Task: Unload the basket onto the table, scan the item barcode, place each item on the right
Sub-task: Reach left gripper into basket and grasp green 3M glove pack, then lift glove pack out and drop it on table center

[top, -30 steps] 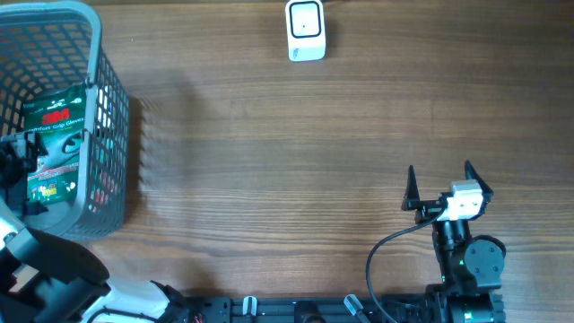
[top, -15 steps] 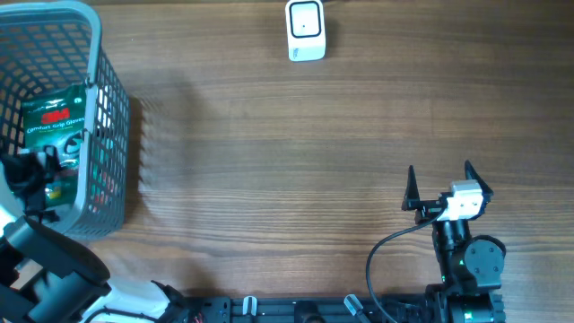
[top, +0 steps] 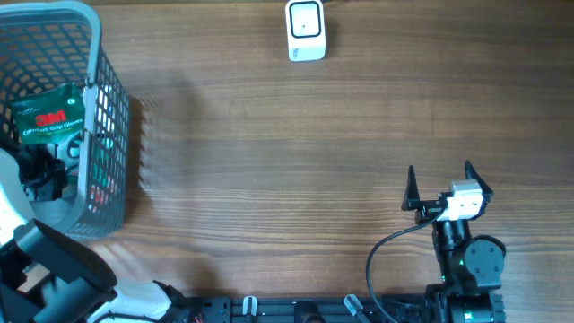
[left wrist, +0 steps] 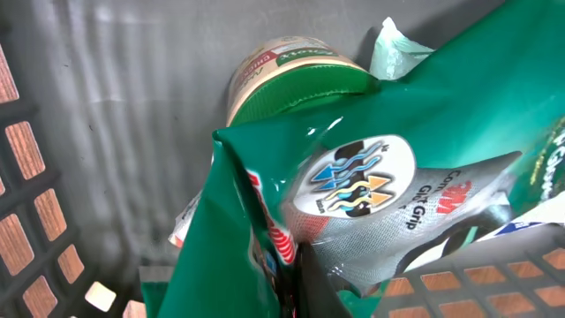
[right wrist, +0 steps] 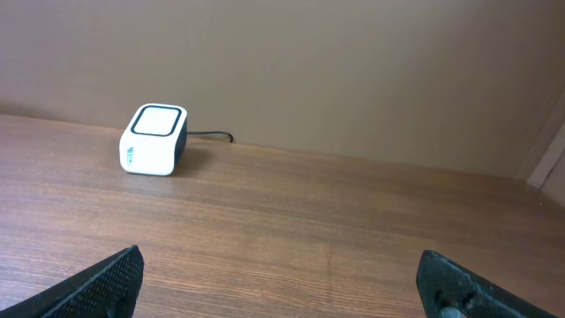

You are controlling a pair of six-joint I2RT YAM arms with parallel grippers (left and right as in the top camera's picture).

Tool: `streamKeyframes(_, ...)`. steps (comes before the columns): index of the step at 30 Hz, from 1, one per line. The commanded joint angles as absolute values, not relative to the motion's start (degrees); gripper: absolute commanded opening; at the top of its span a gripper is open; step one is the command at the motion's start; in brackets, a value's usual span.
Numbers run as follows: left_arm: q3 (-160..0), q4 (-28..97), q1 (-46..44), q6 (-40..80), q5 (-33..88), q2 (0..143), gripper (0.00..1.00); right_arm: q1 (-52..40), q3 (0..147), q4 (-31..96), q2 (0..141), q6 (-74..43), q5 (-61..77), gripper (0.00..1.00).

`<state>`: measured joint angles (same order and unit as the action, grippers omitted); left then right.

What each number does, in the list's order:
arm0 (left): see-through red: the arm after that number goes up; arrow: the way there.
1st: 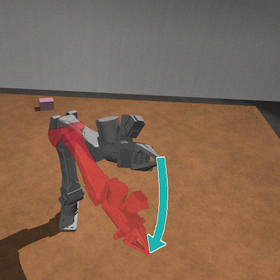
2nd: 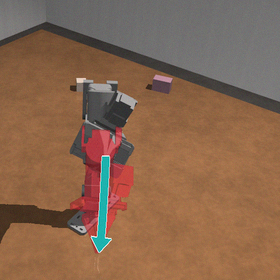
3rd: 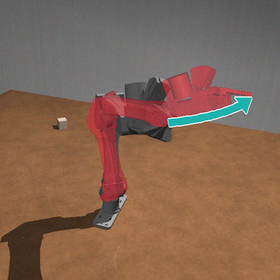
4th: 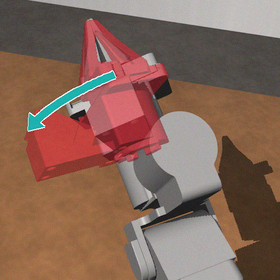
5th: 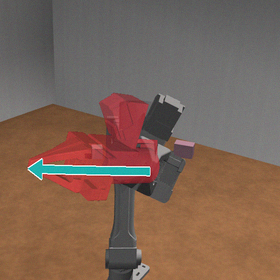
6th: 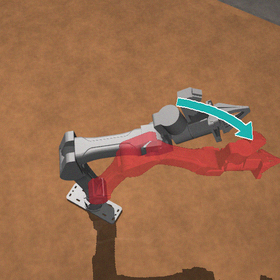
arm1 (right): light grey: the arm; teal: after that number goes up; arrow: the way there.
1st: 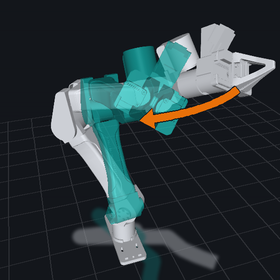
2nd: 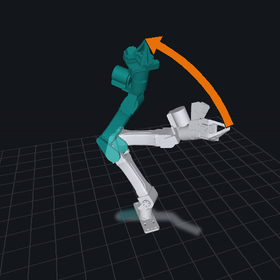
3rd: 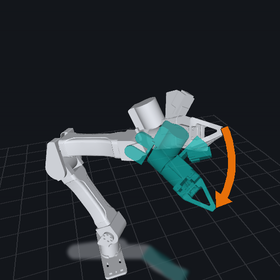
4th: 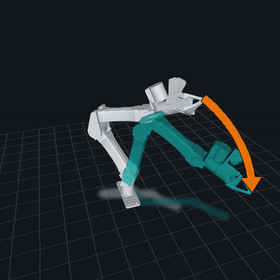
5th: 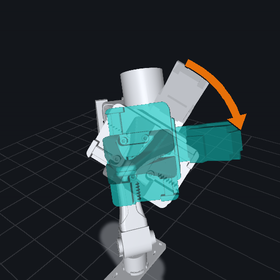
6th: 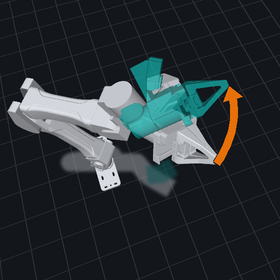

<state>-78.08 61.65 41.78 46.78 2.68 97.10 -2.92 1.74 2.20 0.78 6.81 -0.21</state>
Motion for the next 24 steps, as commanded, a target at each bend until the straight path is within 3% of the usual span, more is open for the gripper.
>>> streamKeyframes(1,-78.87,62.28,41.85,46.74,7.64,93.69,0.04,-3.16,1.39,1.93,0.43,7.42,0.1,0.99)
streamKeyframes(7,-84.42,61.08,41.85,46.78,15.77,82.91,0.04,-3.16,1.39,1.93,0.43,7.4,0.1,1.0)
streamKeyframes(19,-84.93,39.83,41.85,46.76,21.65,55.37,0.04,-3.16,1.39,1.93,0.43,7.42,0.1,1.0)
streamKeyframes(24,-84.9,30.06,39.51,46.74,45.52,53.32,0.04,-3.16,1.39,1.93,0.43,7.42,0.1,1.0)
